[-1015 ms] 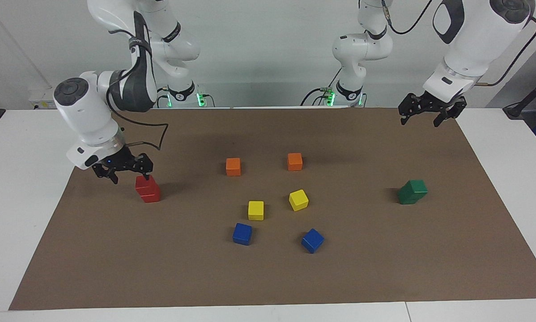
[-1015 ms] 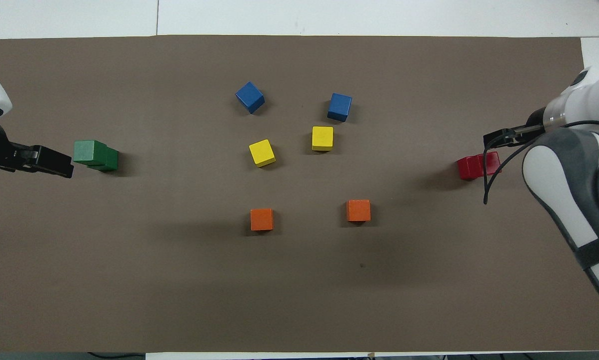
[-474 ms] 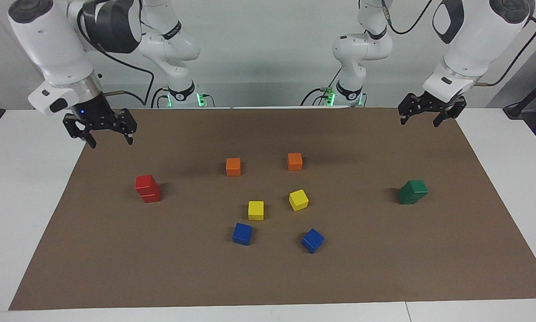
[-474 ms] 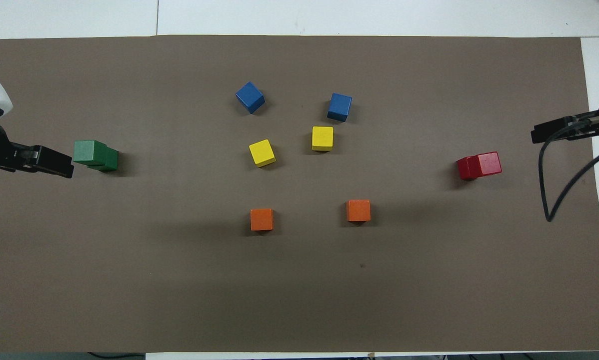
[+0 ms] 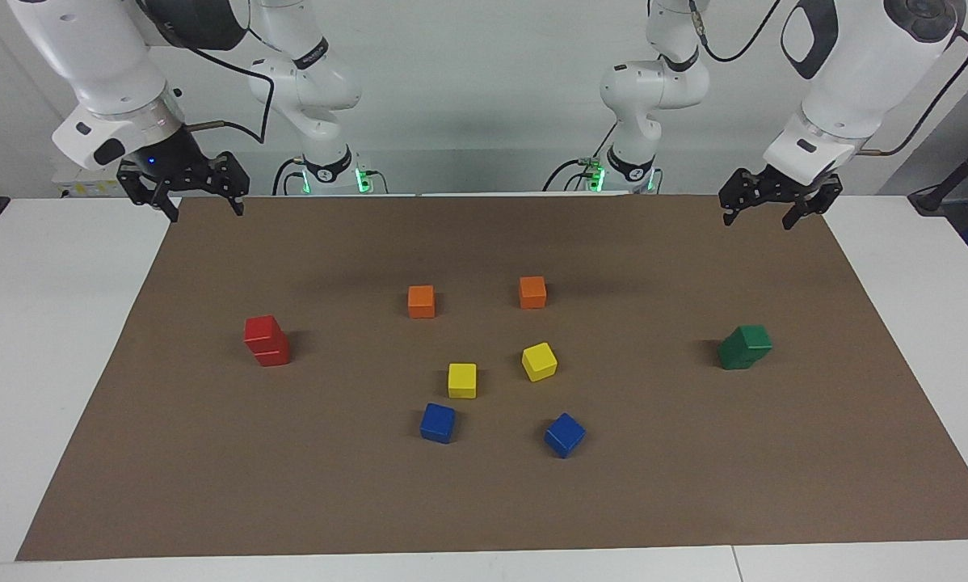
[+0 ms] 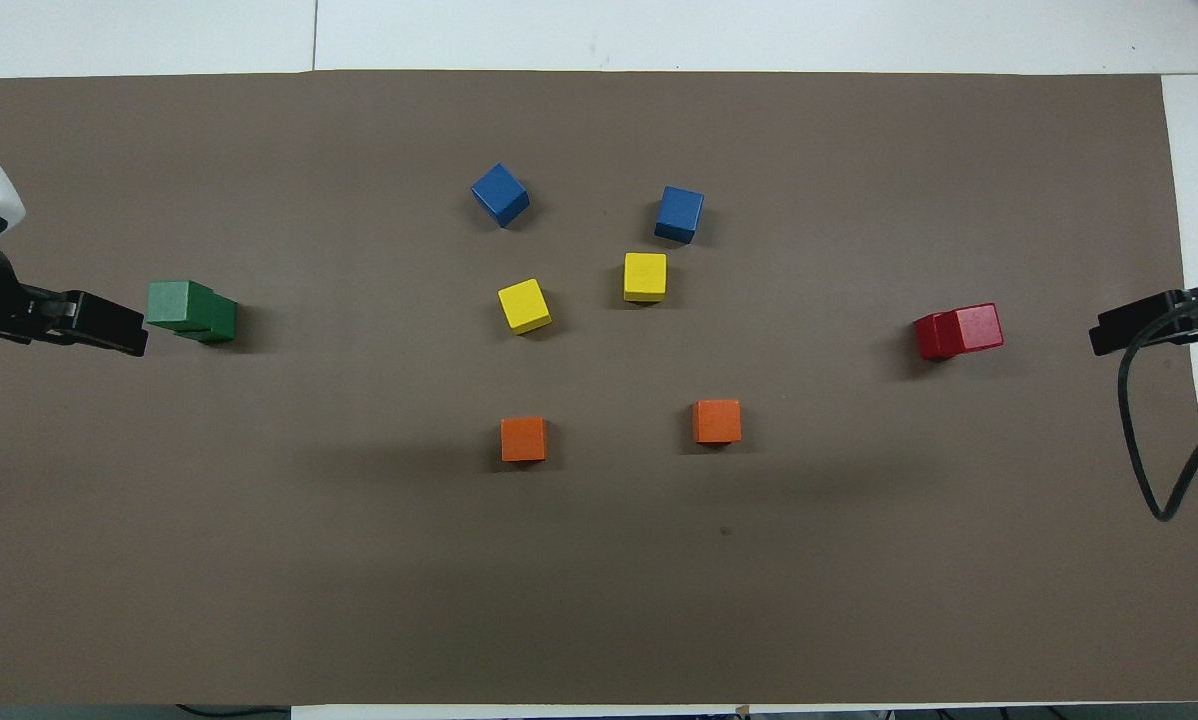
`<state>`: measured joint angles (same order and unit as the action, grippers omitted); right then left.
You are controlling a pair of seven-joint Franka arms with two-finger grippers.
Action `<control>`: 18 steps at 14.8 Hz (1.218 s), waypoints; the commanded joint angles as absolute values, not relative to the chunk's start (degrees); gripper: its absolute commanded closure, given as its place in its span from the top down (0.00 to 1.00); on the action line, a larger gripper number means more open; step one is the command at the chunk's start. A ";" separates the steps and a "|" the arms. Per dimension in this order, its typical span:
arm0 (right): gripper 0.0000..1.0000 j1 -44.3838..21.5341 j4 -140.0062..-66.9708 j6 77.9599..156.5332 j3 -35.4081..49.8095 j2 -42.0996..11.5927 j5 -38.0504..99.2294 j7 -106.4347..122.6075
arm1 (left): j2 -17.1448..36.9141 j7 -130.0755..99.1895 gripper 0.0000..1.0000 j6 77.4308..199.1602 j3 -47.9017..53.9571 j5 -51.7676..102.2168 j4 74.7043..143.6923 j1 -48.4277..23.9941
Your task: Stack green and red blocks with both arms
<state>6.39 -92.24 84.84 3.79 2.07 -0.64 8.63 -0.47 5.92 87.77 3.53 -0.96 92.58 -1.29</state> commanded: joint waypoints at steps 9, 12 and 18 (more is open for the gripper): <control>1.00 7.29 -91.23 84.29 3.78 1.67 -0.35 3.69 | -0.88 6.33 1.00 86.92 2.81 -0.26 92.29 -2.11; 1.00 7.38 -91.23 84.29 3.78 1.67 -0.79 3.60 | -0.88 6.33 1.00 86.92 2.81 -0.26 92.29 -2.11; 1.00 7.47 -91.14 84.29 3.60 1.67 -1.32 3.69 | -0.88 6.33 1.00 86.92 2.81 -0.26 92.29 -2.11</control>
